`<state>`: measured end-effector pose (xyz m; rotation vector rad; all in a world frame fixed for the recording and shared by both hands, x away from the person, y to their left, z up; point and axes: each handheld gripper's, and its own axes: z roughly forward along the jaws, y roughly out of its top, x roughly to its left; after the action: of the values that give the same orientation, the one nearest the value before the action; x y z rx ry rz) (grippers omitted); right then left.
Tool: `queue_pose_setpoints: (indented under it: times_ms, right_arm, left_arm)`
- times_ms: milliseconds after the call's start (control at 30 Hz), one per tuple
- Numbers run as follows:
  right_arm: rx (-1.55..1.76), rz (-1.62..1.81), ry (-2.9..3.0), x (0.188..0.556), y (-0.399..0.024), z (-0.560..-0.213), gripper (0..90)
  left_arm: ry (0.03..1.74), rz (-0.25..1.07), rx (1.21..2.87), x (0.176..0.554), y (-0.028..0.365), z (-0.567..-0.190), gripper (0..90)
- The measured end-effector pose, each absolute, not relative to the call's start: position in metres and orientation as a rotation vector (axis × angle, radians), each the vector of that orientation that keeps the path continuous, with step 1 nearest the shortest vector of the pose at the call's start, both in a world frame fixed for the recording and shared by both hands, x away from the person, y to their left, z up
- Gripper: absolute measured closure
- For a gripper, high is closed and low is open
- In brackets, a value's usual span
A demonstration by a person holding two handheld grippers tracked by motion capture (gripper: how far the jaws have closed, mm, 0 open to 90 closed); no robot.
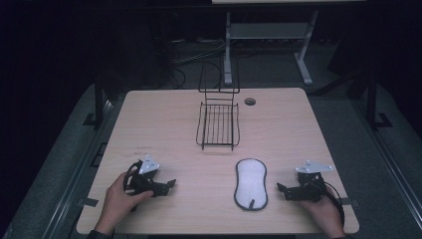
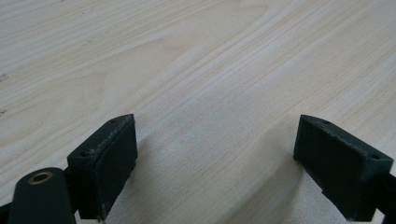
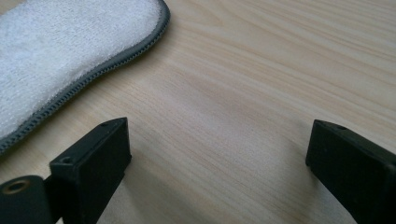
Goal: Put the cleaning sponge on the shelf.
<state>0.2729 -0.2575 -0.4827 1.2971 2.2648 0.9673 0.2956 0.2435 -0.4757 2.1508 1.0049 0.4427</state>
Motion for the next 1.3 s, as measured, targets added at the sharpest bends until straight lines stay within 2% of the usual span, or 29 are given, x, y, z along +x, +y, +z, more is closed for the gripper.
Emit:
queue_pose_setpoints:
  times_ms: [100,133,167,200,400,467,500,567,600,633,667,700,733,767,900,967,1300]
  right_arm:
    - [1.296,0.969,2.267,0.273,-0.258,-0.483,6.1]
    - [1.307,0.95,2.28,0.274,-0.258,-0.48,10.3]
    - [1.307,0.95,2.28,0.274,-0.258,-0.48,10.3]
    - [1.325,0.939,2.283,0.274,-0.26,-0.477,15.4]
    - [1.348,0.935,2.273,0.274,-0.262,-0.471,23.1]
    - [1.339,0.952,2.273,0.273,-0.262,-0.467,30.3]
    - [1.321,0.972,2.277,0.273,-0.262,-0.463,41.3]
    - [1.309,0.976,2.276,0.273,-0.261,-0.459,49.5]
    - [1.309,0.976,2.276,0.273,-0.261,-0.459,49.5]
    - [1.309,0.987,2.282,0.274,-0.261,-0.456,58.6]
    - [1.309,0.987,2.282,0.274,-0.261,-0.456,58.6]
    - [1.306,0.997,2.295,0.276,-0.26,-0.453,68.5]
    - [1.306,0.999,2.299,0.277,-0.26,-0.452,72.2]
    - [1.306,0.999,2.299,0.277,-0.26,-0.452,72.2]
    - [1.294,1.018,2.32,0.28,-0.258,-0.448,85.9]
    - [1.291,1.021,2.33,0.282,-0.256,-0.446,89.4]
    - [1.259,1.06,2.345,0.296,-0.244,-0.437,89.6]
  left_arm:
    - [1.004,0.442,2.151,0.296,0.244,-0.476,12.6]
    - [1.004,0.442,2.15,0.296,0.244,-0.476,12.6]
    - [1.004,0.443,2.151,0.296,0.244,-0.476,12.6]
    - [1.004,0.442,2.15,0.296,0.244,-0.476,12.6]
    - [1.004,0.442,2.151,0.296,0.244,-0.476,12.6]
    - [1.004,0.442,2.151,0.296,0.244,-0.476,12.6]
    - [1.005,0.442,2.151,0.296,0.244,-0.476,12.6]
    - [1.005,0.442,2.151,0.296,0.244,-0.476,12.6]
    - [1.005,0.442,2.151,0.296,0.244,-0.476,12.6]
    - [1.004,0.442,2.15,0.296,0.244,-0.476,12.6]
    - [1.004,0.442,2.15,0.296,0.244,-0.476,12.6]
    - [1.004,0.442,2.151,0.296,0.244,-0.476,12.6]
    - [1.004,0.442,2.151,0.296,0.244,-0.476,12.6]
    - [1.004,0.442,2.151,0.296,0.244,-0.476,12.6]
    - [1.004,0.442,2.151,0.296,0.244,-0.476,12.6]
    - [1.004,0.442,2.151,0.296,0.244,-0.476,12.6]
    - [1.004,0.443,2.151,0.296,0.244,-0.476,12.6]
